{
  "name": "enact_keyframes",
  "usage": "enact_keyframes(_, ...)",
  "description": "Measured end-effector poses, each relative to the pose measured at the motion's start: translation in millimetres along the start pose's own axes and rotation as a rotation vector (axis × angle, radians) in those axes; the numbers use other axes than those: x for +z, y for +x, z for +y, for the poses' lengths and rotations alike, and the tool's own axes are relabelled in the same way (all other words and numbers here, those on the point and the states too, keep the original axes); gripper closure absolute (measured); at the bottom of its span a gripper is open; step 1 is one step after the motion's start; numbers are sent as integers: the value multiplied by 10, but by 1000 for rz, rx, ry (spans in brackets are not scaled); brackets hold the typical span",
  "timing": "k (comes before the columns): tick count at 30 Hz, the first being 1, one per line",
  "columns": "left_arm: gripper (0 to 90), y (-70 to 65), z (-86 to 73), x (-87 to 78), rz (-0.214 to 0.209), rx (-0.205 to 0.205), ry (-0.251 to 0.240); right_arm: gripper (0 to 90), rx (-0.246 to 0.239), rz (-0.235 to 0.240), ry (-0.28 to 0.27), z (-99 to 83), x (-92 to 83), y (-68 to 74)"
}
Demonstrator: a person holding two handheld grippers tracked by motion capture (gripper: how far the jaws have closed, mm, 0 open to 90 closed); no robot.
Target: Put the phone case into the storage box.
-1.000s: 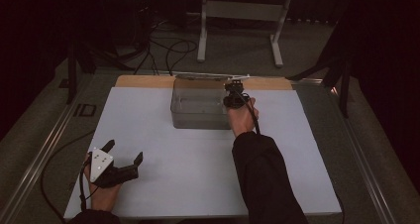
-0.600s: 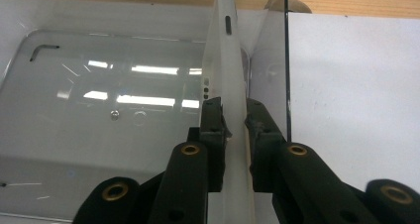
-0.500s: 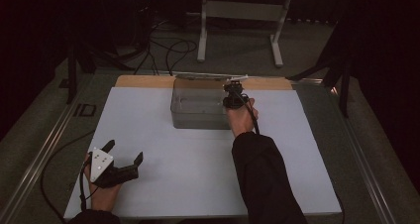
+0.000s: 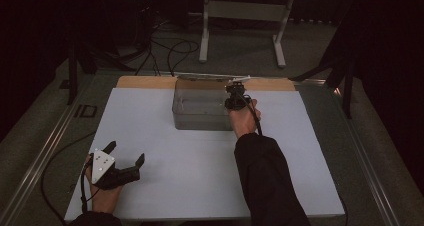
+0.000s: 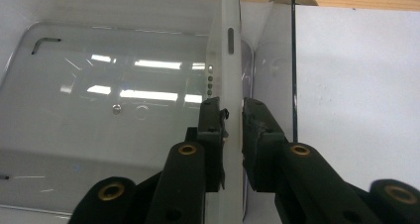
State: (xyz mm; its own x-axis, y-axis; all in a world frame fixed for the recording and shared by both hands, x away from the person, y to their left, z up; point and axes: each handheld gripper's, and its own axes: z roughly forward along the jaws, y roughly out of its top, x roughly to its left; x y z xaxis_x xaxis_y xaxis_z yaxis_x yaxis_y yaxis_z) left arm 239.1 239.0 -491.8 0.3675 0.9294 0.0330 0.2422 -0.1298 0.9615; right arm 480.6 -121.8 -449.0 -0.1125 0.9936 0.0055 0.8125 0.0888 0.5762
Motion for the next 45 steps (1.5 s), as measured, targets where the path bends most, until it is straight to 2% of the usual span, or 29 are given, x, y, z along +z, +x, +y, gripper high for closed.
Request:
enact_keyframes(10, 2, -1, 0, 1, 0, 1, 1, 787, -11, -13, -9, -11, -14, 16)
enact_keyframes(23, 2, -3, -1, 3, -1, 2, 2, 708, -33, 18, -54, -4, -111, 16)
enact_keyframes(32, 2, -9, -2, 6, -2, 2, 3, 642, -74, 51, -85, -6, -198, 12)
enact_keyframes(37, 2, -11, -4, 8, -2, 2, 4, 610, -111, 88, -108, -22, -223, 5)
enact_keyframes(42, 2, -10, -4, 7, -2, 1, 3, 590, -151, 91, -156, -58, -237, 1)
enact_keyframes(45, 2, -11, -4, 6, -2, 2, 4, 571, -194, 89, -193, -86, -242, -1)
